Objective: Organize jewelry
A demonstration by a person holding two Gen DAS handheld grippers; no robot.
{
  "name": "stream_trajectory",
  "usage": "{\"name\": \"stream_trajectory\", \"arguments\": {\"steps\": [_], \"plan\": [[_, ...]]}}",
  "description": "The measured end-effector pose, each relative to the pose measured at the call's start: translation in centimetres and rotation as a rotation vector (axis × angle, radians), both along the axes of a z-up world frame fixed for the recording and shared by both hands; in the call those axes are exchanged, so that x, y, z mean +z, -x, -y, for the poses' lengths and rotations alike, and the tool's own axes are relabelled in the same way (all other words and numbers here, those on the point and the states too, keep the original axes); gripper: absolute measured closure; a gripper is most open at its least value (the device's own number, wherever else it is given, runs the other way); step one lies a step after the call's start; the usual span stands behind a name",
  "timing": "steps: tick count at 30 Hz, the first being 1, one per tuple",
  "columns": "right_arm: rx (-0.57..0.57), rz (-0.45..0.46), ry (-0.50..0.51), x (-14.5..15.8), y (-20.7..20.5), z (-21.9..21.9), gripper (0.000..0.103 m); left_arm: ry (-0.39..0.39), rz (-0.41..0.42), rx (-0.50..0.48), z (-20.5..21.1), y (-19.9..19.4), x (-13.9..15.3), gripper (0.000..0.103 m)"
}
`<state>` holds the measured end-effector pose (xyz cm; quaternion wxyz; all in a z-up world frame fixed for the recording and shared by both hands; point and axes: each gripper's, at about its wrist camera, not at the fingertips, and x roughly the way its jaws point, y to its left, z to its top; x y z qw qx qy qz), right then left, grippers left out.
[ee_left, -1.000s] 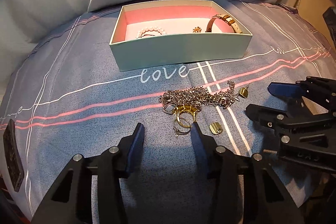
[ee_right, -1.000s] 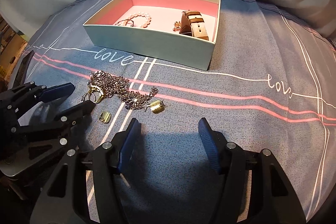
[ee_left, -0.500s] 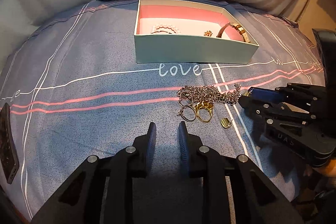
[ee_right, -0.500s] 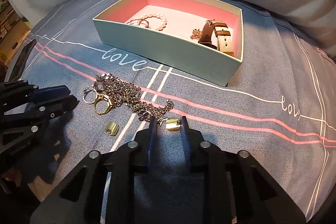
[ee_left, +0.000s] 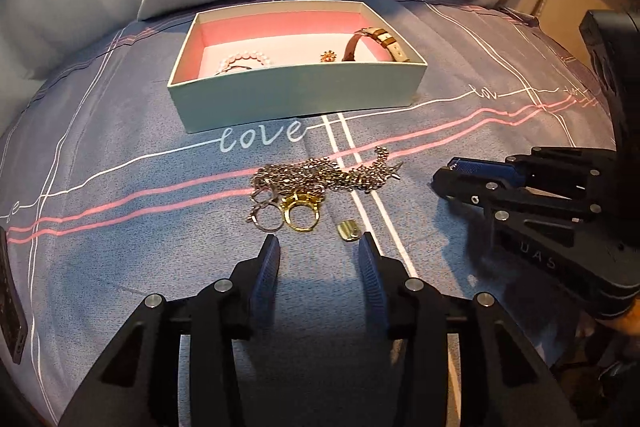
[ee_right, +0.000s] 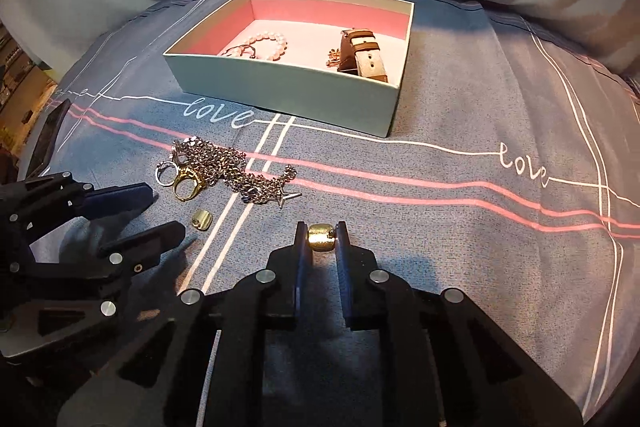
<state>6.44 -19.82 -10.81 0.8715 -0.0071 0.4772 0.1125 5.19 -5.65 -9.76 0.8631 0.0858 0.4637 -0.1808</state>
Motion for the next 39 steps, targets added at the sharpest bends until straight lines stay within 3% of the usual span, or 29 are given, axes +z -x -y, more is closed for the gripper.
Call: {"name": "stream_trajectory", "arguments": {"steps": [5, 6, 7, 9, 14, 24, 39], "plan": [[-0.021, -0.011, -0.018, -0.1, 0.2, 1.3, 0.088, -0.072, 0.017, -0.024, 2.4, -0.7, -1.0, 0.062], [-0.023, -0.011, -0.022, -0.1, 0.3, 1.4, 0.088, -0.085, 0.029, -0.025, 2.7, -0.8, -1.3, 0.068], [-0.023, -0.011, -0.022, -0.1, 0.2, 1.2, 0.088, -0.087, 0.035, -0.032, 2.8, -0.9, -1.3, 0.082], [-0.019, -0.010, -0.026, -0.1, 0.2, 1.0, 0.088, -0.089, 0.032, -0.028, 2.6, -1.0, -1.1, 0.089], [0.015, -0.005, -0.035, 0.2, 0.0, -0.3, 0.088, 0.002, 0.017, 0.015, 0.0, -0.9, 0.4, 0.089], [0.103, -0.005, -0.024, 0.7, -0.7, -4.2, 0.088, 0.043, 0.016, 0.097, -3.0, -1.5, 2.0, 0.089], [0.085, 0.151, 0.016, 8.1, -5.5, -4.5, 0.088, 0.124, 0.120, 0.154, -2.5, -7.7, 8.1, 0.089]]}}
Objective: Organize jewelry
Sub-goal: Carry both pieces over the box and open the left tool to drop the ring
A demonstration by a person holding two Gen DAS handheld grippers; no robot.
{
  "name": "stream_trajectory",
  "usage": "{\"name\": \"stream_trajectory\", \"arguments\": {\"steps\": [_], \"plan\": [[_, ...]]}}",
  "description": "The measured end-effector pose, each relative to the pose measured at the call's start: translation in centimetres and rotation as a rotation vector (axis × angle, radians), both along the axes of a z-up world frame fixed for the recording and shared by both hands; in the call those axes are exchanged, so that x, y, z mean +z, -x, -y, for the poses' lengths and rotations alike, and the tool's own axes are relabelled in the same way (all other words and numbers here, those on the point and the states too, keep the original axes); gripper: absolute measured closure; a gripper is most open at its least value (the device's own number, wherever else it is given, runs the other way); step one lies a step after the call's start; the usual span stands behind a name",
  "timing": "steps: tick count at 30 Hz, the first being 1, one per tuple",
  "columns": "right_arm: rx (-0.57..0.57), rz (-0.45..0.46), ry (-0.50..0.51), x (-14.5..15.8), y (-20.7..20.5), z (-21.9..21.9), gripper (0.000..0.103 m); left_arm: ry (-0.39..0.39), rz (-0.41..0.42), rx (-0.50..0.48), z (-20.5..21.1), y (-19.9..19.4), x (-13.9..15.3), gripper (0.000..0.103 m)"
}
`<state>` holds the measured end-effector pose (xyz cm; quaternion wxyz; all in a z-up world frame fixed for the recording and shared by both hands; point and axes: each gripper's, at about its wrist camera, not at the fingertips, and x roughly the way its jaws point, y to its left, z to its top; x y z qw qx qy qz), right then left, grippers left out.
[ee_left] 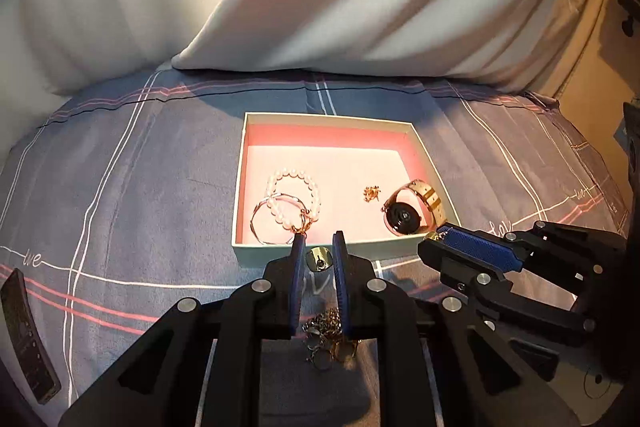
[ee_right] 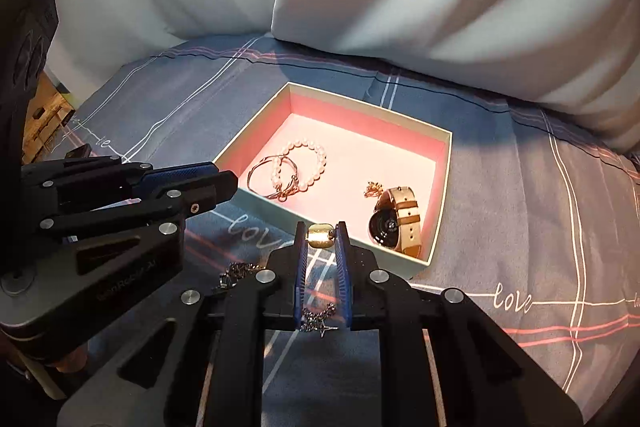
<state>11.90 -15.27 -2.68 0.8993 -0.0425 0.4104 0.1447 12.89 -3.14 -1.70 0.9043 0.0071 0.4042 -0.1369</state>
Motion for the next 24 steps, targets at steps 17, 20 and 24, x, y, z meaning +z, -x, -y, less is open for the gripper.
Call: {"name": "stream_trajectory", "arguments": {"steps": [17, 20, 24], "plan": [[-0.062, -0.076, 0.034, -1.1, -7.8, 0.5, 0.088, 0.013, -0.087, 0.048, 1.6, -7.5, -0.3, 0.089], [-0.065, -0.091, 0.033, -1.9, -8.0, 0.5, 0.088, 0.020, -0.101, 0.047, 1.6, -7.7, -0.7, 0.089], [-0.063, -0.097, 0.039, -2.5, -8.1, 0.5, 0.088, 0.022, -0.115, 0.042, 1.5, -7.8, -1.0, 0.089]]}}
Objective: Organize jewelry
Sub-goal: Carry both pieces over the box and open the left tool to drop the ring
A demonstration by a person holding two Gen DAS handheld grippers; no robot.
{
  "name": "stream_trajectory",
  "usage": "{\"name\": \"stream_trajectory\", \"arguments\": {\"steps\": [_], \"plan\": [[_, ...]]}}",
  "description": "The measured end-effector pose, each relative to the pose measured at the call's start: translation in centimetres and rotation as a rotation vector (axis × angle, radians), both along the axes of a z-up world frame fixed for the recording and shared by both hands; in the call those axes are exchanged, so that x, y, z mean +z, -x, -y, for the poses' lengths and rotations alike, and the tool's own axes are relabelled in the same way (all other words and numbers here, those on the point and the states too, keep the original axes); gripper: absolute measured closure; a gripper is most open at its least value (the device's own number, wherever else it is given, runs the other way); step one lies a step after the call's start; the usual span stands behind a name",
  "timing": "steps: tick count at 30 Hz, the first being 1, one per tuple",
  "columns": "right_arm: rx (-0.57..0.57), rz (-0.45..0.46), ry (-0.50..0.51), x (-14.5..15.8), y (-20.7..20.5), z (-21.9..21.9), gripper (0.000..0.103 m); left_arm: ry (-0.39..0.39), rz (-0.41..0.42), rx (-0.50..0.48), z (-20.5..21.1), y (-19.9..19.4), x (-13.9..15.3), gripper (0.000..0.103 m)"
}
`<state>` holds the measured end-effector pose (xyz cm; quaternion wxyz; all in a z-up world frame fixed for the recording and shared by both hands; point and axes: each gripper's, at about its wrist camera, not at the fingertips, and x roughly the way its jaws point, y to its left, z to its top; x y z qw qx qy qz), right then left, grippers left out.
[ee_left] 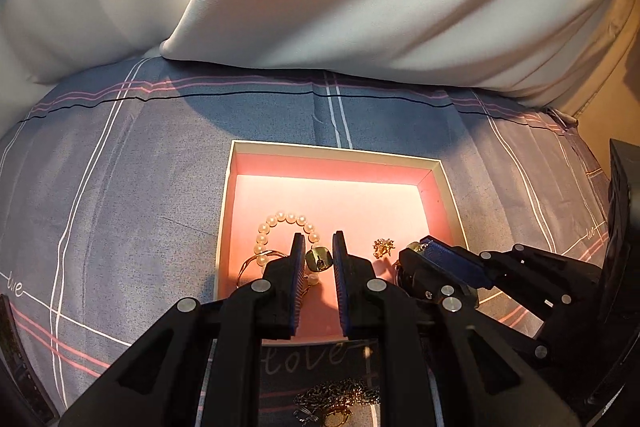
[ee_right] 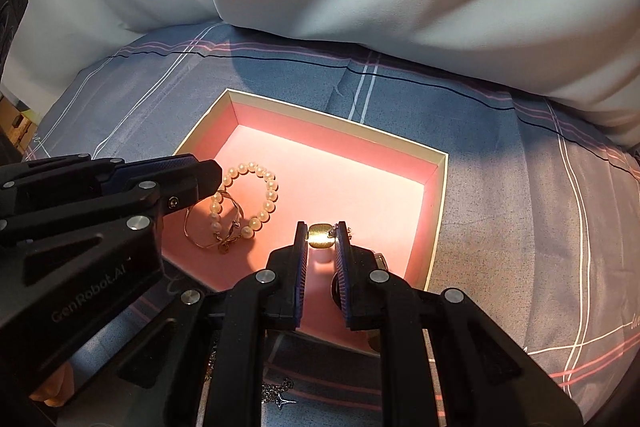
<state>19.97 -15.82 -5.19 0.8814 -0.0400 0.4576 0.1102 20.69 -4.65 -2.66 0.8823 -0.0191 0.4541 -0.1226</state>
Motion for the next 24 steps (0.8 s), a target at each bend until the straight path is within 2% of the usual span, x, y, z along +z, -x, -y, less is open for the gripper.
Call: {"name": "stream_trajectory", "arguments": {"steps": [5, 6, 7, 8, 9, 11, 14, 17, 20, 24], "plan": [[0.009, -0.004, 0.009, -0.1, -0.1, -0.1, 0.088, -0.009, 0.002, -0.001, 0.0, -0.2, 0.4, 0.088], [0.012, -0.007, 0.019, 0.0, -0.1, -0.2, 0.088, -0.002, -0.003, -0.005, -0.1, -0.2, 0.5, 0.077], [0.008, -0.009, 0.040, -0.1, -0.1, -0.2, 0.085, 0.008, -0.007, -0.006, -0.1, -0.2, 0.6, 0.048], [0.000, 0.001, 0.052, 0.0, 0.1, -0.2, 0.073, 0.014, 0.002, 0.003, -0.4, -0.1, 0.9, 0.035], [-0.002, 0.017, 0.048, 0.2, 0.4, 0.0, 0.062, 0.024, 0.023, 0.007, -0.6, 0.3, 1.3, 0.031], [-0.011, 0.037, 0.047, 0.7, 1.1, 0.4, 0.053, 0.039, 0.044, -0.003, -1.0, 0.9, 2.1, 0.031], [-0.017, 0.055, -0.004, 1.5, 2.6, 1.3, 0.053, 0.056, 0.081, -0.016, -2.1, 2.6, 3.0, 0.031], [-0.016, 0.064, -0.023, 1.8, 5.2, 2.2, 0.053, 0.055, 0.101, -0.035, -3.6, 4.8, 2.8, 0.028], [-0.026, 0.032, -0.042, 0.4, 8.0, 3.1, 0.051, 0.058, 0.076, -0.029, -5.2, 7.0, 0.9, 0.028], [-0.055, -0.035, -0.090, -2.7, 11.4, 3.7, 0.030, 0.057, -0.004, 0.005, -6.3, 9.7, -3.0, 0.028]]}}
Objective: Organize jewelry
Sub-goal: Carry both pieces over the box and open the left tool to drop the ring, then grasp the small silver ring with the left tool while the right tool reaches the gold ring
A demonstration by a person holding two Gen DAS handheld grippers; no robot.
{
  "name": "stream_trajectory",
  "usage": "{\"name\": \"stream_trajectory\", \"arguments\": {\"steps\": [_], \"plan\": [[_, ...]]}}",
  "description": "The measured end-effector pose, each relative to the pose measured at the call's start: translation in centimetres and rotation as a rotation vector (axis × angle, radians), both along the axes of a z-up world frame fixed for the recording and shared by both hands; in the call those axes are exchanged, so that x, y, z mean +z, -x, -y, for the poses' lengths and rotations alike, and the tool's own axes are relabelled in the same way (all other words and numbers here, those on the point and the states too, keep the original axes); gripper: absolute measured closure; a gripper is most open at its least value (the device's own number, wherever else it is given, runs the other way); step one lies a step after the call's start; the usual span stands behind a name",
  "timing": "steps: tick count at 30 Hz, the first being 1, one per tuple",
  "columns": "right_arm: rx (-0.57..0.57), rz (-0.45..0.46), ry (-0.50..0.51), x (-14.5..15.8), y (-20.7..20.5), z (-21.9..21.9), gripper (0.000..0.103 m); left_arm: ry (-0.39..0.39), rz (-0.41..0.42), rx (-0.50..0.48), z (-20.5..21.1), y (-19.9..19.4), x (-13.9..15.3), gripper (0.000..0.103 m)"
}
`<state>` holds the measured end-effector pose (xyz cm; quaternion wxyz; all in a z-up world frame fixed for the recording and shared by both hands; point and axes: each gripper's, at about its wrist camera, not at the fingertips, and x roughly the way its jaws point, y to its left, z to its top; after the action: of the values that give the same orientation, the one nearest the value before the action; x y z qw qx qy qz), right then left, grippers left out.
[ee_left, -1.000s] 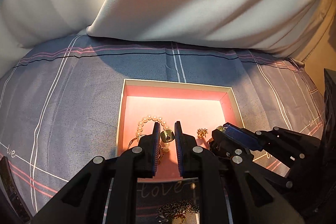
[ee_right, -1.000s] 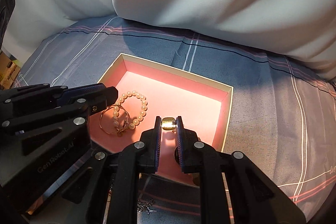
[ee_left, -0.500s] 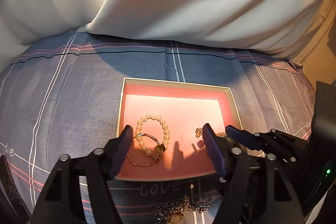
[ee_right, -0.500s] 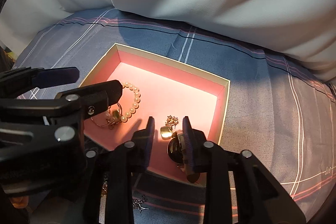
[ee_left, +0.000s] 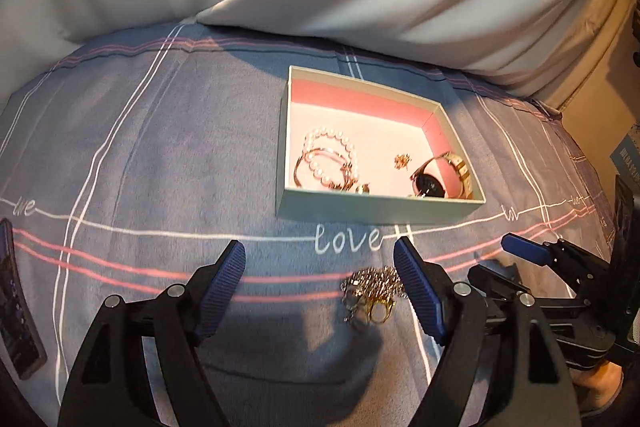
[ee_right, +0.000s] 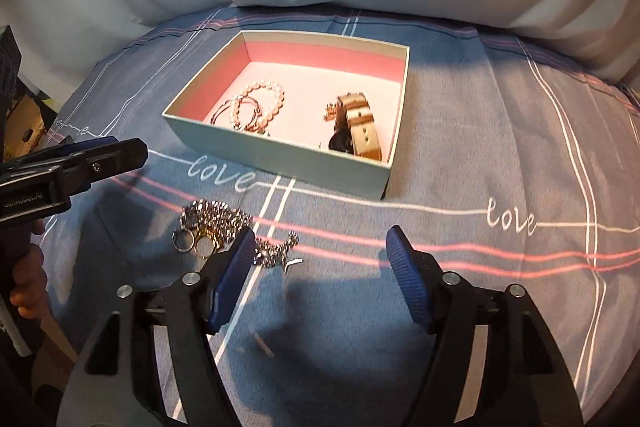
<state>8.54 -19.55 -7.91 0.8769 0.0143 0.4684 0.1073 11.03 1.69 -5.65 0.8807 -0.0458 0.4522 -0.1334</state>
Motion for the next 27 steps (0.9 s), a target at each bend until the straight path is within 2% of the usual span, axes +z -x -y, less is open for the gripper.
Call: {"name": "stream_trajectory", "arguments": {"steps": [3, 7, 13, 14, 15, 17, 18, 21, 25, 26, 27], "plan": [[-0.008, -0.029, -0.042, -1.8, 2.2, -0.1, 0.028, -0.013, -0.023, -0.026, 0.3, 2.2, -1.9, 0.028], [-0.013, -0.012, 0.024, -2.9, 3.8, -0.6, 0.027, -0.133, -0.015, -0.070, 1.9, 3.9, -3.6, 0.028], [-0.013, -0.006, 0.023, -2.9, 3.8, -0.7, 0.026, -0.204, -0.008, -0.101, 3.2, 3.4, -4.7, 0.029], [-0.013, -0.006, 0.017, -2.9, 3.7, -0.7, 0.025, -0.231, 0.003, -0.113, 3.7, 3.3, -4.8, 0.030], [-0.013, -0.008, 0.009, -2.9, 3.8, -0.6, 0.020, -0.249, 0.011, -0.126, 4.2, 3.2, -5.0, 0.034], [-0.013, -0.008, -0.003, -3.0, 3.8, -0.7, 0.017, -0.249, 0.033, -0.147, 4.8, 3.0, -5.2, 0.035], [-0.010, -0.013, -0.008, -3.1, 3.8, -0.8, 0.017, -0.251, 0.043, -0.152, 5.1, 3.0, -5.3, 0.039], [0.004, -0.020, 0.002, -3.3, 3.7, -1.5, 0.017, -0.286, 0.085, -0.176, 5.7, 3.2, -5.4, 0.059], [0.046, -0.032, 0.035, -3.6, 3.3, -3.3, 0.017, -0.206, 0.060, -0.130, 4.1, 2.9, -4.8, 0.078], [0.056, -0.033, 0.034, -3.6, 3.1, -3.7, 0.018, -0.189, 0.051, -0.124, 3.6, 2.8, -4.7, 0.080], [0.068, -0.031, 0.031, -3.6, 3.0, -4.2, 0.024, -0.178, 0.045, -0.119, 3.1, 2.9, -4.7, 0.080]]}}
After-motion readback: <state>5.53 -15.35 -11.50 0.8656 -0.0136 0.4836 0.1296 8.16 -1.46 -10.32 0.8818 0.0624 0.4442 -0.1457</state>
